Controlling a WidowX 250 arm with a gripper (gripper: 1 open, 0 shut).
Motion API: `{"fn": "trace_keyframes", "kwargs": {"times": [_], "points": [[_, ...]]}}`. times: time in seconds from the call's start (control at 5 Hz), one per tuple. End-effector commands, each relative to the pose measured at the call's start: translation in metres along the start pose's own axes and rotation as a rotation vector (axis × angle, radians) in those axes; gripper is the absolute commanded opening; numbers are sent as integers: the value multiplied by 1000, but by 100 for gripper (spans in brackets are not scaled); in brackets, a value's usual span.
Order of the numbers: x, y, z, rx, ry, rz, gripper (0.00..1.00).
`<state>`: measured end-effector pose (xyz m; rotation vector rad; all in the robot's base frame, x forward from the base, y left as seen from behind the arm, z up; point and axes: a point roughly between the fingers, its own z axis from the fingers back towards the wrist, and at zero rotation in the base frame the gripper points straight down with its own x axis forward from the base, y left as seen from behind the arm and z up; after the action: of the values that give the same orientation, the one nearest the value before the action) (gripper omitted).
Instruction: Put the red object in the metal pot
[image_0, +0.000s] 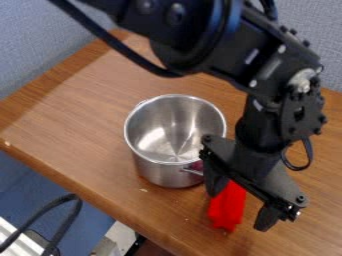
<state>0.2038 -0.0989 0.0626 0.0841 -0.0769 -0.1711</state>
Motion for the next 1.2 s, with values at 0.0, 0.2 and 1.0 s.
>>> {"fn": "trace_keyframes", "kwargs": {"times": [0.0,0.2,1.0], "points": [[11,14,-3,6,-28,-7,100],[14,21,-12,12,-34,-7,100],[22,37,-23,-42,-42,-131,100]]}}
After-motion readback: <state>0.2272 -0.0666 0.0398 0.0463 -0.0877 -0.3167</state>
